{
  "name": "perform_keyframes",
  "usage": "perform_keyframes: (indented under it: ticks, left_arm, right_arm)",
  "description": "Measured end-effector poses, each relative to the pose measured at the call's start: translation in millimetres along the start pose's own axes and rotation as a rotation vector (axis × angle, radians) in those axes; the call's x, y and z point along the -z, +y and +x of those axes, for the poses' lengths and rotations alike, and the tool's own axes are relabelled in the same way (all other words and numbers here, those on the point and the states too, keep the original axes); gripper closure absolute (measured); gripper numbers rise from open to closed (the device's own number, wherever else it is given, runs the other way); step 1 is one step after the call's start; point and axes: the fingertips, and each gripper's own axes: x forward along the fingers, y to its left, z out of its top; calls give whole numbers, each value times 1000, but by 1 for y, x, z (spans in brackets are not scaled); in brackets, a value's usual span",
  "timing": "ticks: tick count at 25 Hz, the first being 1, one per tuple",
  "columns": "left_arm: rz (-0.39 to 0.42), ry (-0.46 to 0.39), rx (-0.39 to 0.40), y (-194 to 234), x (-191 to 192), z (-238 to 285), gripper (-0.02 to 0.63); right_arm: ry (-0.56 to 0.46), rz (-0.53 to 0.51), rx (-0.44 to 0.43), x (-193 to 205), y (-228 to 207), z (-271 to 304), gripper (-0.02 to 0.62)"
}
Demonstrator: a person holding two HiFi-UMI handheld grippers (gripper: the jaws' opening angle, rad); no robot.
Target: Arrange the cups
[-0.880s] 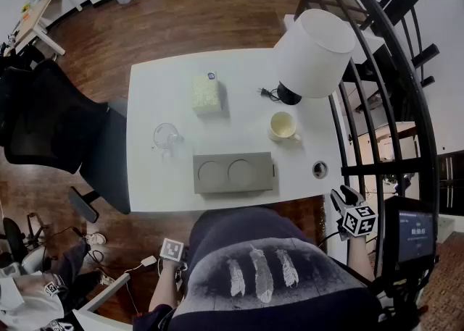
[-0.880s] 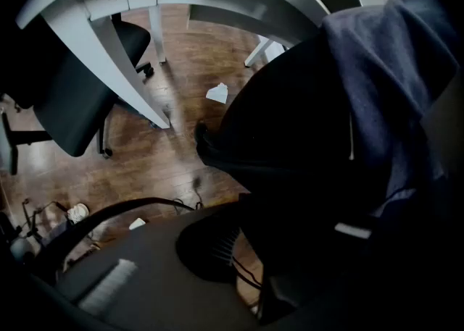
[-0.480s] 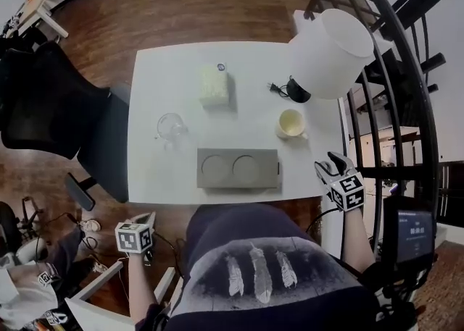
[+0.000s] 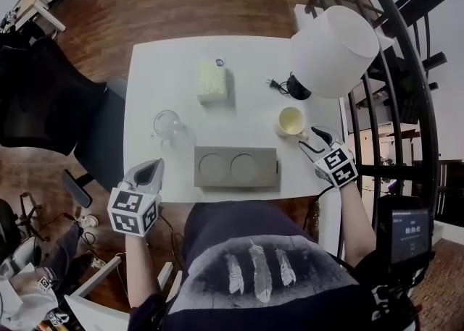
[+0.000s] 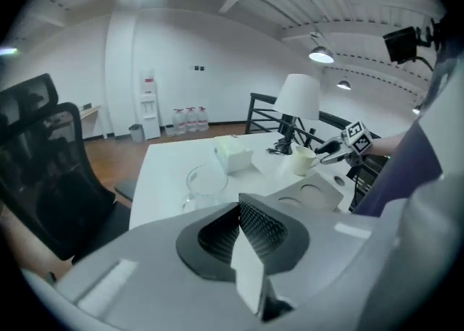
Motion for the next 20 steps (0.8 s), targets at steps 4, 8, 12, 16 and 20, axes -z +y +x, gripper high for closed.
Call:
perform_keyframes:
  ticks: [4, 8, 12, 16, 20]
  left_arm:
    - [77, -22, 88, -37, -20, 27, 591]
    - [158, -16, 106, -48, -27, 50, 591]
    - [231, 24, 92, -47, -33, 70, 591]
    - [239, 29, 103, -53, -35, 75, 591]
    - [253, 41, 116, -56, -37, 81, 591]
  right_arm:
    - [33, -58, -25, -2, 3, 18, 373]
    - [59, -95, -27, 1, 4, 28, 373]
    - [107, -152, -16, 4, -1, 30, 413]
    - [139, -191, 0, 6, -4, 32, 483]
    - [137, -167, -5, 5, -9, 35, 529]
